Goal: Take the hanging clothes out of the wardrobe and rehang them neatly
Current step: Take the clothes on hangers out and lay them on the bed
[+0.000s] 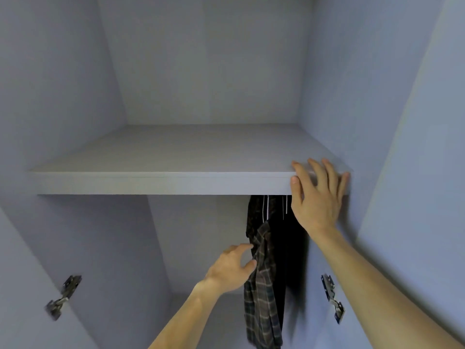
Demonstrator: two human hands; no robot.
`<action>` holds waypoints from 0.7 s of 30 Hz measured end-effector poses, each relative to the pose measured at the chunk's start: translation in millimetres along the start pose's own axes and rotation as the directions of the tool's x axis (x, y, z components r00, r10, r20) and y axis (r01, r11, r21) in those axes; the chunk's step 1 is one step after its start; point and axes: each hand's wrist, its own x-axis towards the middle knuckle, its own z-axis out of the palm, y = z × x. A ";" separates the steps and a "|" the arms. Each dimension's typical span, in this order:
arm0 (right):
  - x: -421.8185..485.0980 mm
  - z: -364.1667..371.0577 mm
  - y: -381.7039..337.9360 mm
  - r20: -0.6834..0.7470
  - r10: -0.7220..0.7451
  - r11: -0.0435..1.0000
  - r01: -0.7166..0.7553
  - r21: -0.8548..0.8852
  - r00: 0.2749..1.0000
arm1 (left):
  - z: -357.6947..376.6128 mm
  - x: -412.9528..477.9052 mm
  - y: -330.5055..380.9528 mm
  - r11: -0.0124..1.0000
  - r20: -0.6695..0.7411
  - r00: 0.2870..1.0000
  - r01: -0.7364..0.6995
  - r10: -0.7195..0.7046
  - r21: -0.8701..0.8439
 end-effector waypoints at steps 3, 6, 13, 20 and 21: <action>0.1 21.2 5.7 -0.132 -0.039 0.999 0.038 -0.006 0.991 | 28.2 26.1 0.1 0.992 0.012 0.998 0.062 -0.061 -0.112; 1.9 34.2 7.6 -0.205 -0.053 0.998 0.046 -0.037 0.977 | 50.1 54.3 6.1 0.971 -0.028 0.992 0.111 -0.120 -0.211; 2.1 41.1 9.0 -0.257 -0.080 0.996 0.067 -0.058 0.963 | 71.6 101.9 22.9 0.945 -0.102 0.970 0.186 -0.220 -0.270; 3.2 44.0 10.1 -0.288 -0.093 0.995 0.075 -0.072 0.953 | 59.6 112.8 22.7 0.950 -0.229 0.944 0.175 -0.237 -0.260; 3.5 44.6 10.3 -0.296 -0.094 0.994 0.074 -0.076 0.951 | 55.9 113.1 21.9 0.931 -0.261 0.929 0.175 -0.264 -0.319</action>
